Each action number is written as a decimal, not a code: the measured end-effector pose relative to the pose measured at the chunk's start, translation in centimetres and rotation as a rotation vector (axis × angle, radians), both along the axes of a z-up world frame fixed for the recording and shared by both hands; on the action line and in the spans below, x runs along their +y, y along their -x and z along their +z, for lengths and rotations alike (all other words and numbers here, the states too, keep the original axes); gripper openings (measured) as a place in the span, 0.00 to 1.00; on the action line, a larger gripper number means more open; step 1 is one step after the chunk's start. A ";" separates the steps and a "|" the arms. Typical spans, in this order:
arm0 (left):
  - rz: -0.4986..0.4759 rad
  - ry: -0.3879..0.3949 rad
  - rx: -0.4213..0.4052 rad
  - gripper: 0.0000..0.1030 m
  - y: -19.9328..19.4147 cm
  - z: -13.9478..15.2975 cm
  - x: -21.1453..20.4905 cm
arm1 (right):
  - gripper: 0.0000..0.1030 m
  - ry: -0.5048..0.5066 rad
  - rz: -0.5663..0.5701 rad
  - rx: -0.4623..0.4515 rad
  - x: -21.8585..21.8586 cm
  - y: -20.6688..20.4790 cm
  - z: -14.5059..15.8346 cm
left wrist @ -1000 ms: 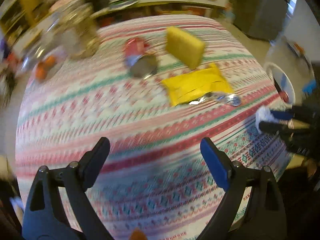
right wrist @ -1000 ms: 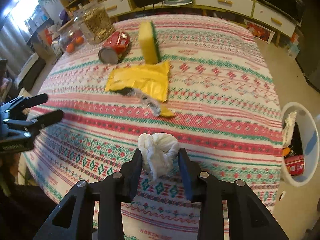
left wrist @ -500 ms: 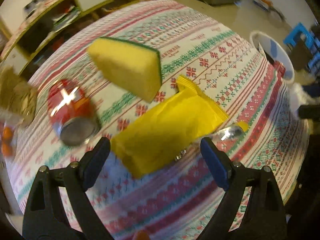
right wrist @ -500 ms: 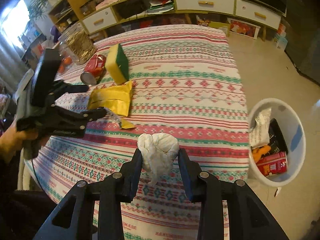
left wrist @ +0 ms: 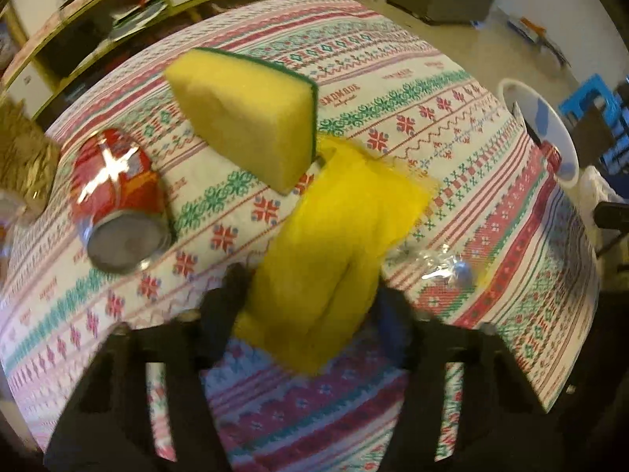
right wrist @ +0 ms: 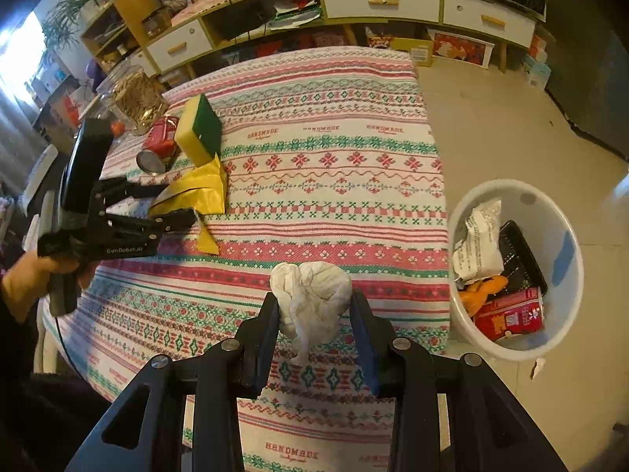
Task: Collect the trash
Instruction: 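Grasp the white tissue with the right tool while the left tool grasps the yellow packet, then carry packet and tissue over the white bin and open both tools to drop them, then grasp the red can with the left tool while the right tool grasps the yellow-green sponge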
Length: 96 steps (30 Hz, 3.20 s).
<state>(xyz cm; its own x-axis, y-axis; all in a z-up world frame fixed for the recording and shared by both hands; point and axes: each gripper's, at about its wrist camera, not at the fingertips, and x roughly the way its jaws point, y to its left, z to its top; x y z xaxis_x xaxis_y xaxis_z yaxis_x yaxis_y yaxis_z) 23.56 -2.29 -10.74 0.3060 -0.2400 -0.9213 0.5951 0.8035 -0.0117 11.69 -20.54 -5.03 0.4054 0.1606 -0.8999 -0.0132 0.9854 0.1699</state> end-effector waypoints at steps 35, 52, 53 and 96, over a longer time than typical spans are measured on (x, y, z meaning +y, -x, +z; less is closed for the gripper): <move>-0.019 0.179 0.001 0.23 9.1 5.2 -16.7 | 0.36 0.054 -0.332 -0.098 -14.0 5.4 3.5; -0.081 0.197 -0.091 0.62 9.9 3.4 -24.0 | 0.37 0.070 -0.459 -0.069 -20.3 9.1 2.5; -0.077 0.198 -0.105 0.68 10.0 3.5 -24.0 | 0.37 0.072 -0.461 -0.066 -20.4 9.2 2.4; 0.139 0.092 -0.184 0.94 11.3 7.0 -9.7 | 0.74 0.160 -0.365 -0.082 -14.4 2.2 1.2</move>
<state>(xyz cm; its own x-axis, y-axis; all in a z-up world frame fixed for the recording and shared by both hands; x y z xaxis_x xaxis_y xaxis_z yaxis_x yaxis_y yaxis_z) 12.22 -11.96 -3.77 0.5026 -0.2644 -0.8231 0.4781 0.8783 0.0098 9.51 -34.91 -3.82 0.4814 -0.1469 -0.8641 0.3352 0.9418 0.0266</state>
